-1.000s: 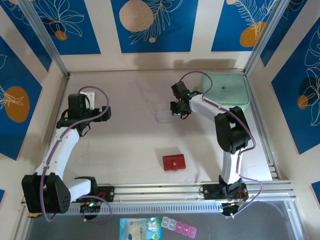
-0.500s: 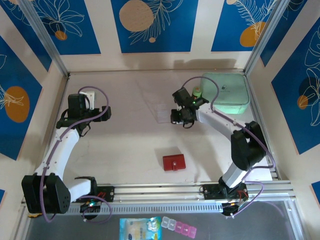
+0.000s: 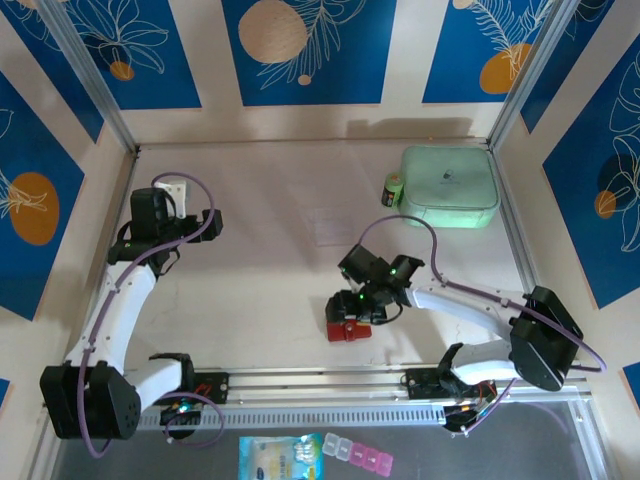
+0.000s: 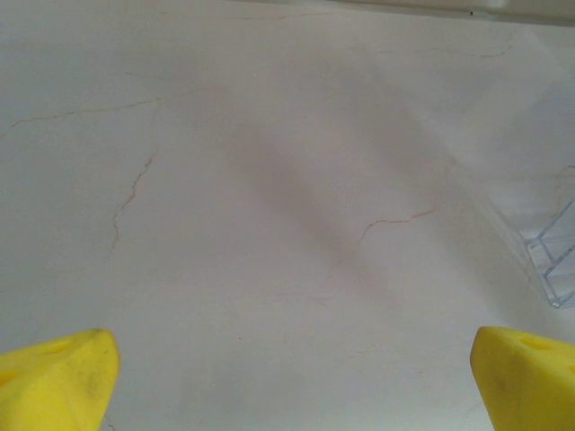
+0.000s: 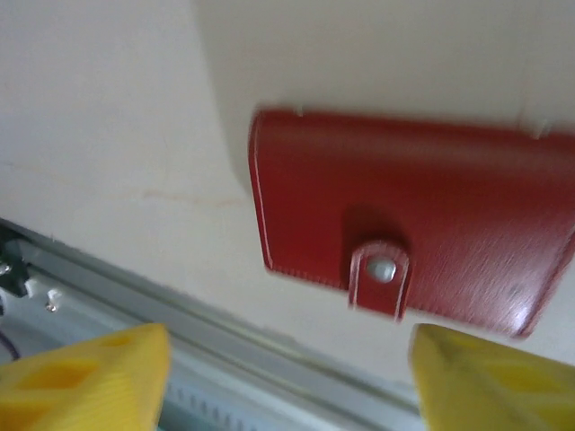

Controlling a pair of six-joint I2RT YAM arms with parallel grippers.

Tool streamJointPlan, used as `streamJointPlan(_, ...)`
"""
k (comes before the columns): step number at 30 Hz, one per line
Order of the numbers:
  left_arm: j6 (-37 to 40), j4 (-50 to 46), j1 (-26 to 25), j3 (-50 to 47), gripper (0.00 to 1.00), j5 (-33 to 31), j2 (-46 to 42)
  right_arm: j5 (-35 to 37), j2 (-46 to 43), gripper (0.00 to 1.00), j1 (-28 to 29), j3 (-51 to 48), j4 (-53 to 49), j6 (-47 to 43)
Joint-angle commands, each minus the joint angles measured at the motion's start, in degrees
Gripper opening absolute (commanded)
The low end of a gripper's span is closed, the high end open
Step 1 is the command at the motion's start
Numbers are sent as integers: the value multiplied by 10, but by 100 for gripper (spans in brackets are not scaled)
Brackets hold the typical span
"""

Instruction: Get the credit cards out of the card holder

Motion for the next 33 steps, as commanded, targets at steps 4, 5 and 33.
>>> streamJointPlan(4, -10, 5, -4, -2, 100, 27, -24, -75, -19, 90, 25, -67, 44, 53)
streamJointPlan(5, -9, 5, -4, -3, 100, 26, -27, -78, -19, 91, 25, -77, 54, 54)
streamJointPlan(33, 6, 6, -4, -9, 100, 1, -17, -50, 189, 95, -63, 72, 64, -35)
